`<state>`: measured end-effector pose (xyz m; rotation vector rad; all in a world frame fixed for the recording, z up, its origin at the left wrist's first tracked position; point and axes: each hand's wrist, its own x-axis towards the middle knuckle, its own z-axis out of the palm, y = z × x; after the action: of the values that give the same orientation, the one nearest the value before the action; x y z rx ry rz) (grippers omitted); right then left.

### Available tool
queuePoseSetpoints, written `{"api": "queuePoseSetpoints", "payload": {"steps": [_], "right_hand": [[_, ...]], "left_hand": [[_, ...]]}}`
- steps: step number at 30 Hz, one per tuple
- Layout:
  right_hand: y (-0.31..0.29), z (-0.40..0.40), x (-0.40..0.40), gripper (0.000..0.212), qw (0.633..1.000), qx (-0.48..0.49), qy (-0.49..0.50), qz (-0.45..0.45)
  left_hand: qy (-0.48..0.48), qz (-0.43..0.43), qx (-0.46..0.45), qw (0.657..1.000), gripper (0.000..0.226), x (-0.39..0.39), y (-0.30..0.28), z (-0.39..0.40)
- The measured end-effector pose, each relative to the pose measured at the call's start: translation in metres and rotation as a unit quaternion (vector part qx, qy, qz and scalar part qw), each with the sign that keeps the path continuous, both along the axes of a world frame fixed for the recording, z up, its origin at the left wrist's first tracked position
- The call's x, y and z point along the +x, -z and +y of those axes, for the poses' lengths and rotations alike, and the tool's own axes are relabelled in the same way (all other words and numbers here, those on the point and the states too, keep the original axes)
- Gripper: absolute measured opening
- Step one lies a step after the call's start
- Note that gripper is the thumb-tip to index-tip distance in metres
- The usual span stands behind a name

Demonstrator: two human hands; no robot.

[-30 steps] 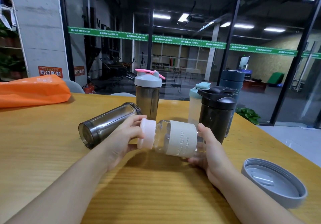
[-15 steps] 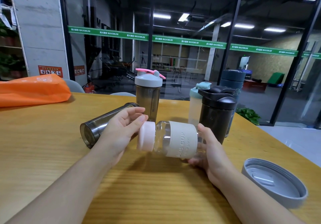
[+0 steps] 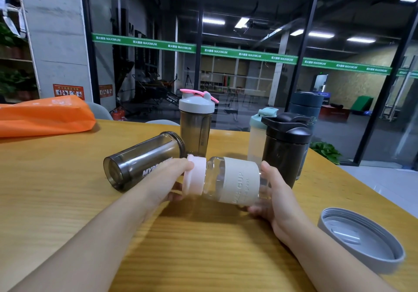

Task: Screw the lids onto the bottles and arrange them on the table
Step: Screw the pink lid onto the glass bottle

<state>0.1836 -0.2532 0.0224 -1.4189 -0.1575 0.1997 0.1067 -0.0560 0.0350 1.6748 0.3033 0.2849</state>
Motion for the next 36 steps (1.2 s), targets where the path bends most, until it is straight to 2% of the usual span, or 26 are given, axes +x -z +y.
{"api": "queuePoseSetpoints", "payload": {"steps": [2,4,6,9,14,18,21,25,30,33,35,36], "right_hand": [[-0.0005,-0.0004,-0.0003,0.032,1.0,0.004,0.0,0.004],[-0.0011,-0.0007,-0.0008,0.031,1.0,0.006,0.0,0.005],[-0.0013,-0.0003,-0.0011,0.03,1.0,0.006,-0.002,0.004],[-0.0006,0.0,-0.0009,0.031,1.0,-0.002,-0.006,0.003],[0.0005,-0.0001,-0.0004,0.03,1.0,-0.014,-0.009,-0.004],[0.0004,0.0005,0.0002,0.028,1.0,-0.015,-0.013,-0.004],[0.0006,0.0005,0.0002,0.029,1.0,-0.01,-0.013,-0.004],[0.0007,0.0009,-0.0002,0.031,1.0,-0.01,-0.012,-0.004],[-0.0012,-0.0001,-0.0006,0.027,1.0,-0.003,-0.011,0.0],[-0.0015,0.0001,-0.0001,0.029,1.0,-0.003,-0.009,0.001],[-0.0014,0.0003,0.0,0.029,1.0,-0.002,-0.008,0.002],[-0.0011,0.0004,0.0,0.029,1.0,-0.002,-0.007,0.002]], "left_hand": [[0.029,-0.029,-0.004,0.999,0.047,-0.0014,-0.0007,-0.0005],[0.036,-0.058,-0.014,0.998,0.048,-0.0024,-0.0011,-0.002],[0.018,-0.086,-0.017,0.996,0.039,-0.0027,-0.0014,-0.0027],[-0.023,-0.129,-0.004,0.991,0.011,-0.0021,-0.002,-0.003],[-0.049,-0.193,-0.021,0.98,0.008,0.0007,-0.0036,-0.0049],[-0.056,-0.152,-0.016,0.987,0.01,0.0024,-0.0012,-0.0023],[-0.034,-0.058,-0.027,0.997,0.032,0.0023,-0.0017,-0.0029],[-0.019,0.032,-0.05,0.998,0.048,-0.0007,-0.0007,-0.0056],[-0.002,-0.015,0.007,1.0,0.042,-0.0012,-0.0009,-0.0046],[0.025,-0.064,0.012,0.998,0.02,-0.0014,0.0003,-0.0036],[0.023,-0.076,0.025,0.997,0.034,-0.0011,0.0013,-0.0031],[0.016,-0.085,0.03,0.996,0.031,-0.0013,0.0012,-0.0031]]}}
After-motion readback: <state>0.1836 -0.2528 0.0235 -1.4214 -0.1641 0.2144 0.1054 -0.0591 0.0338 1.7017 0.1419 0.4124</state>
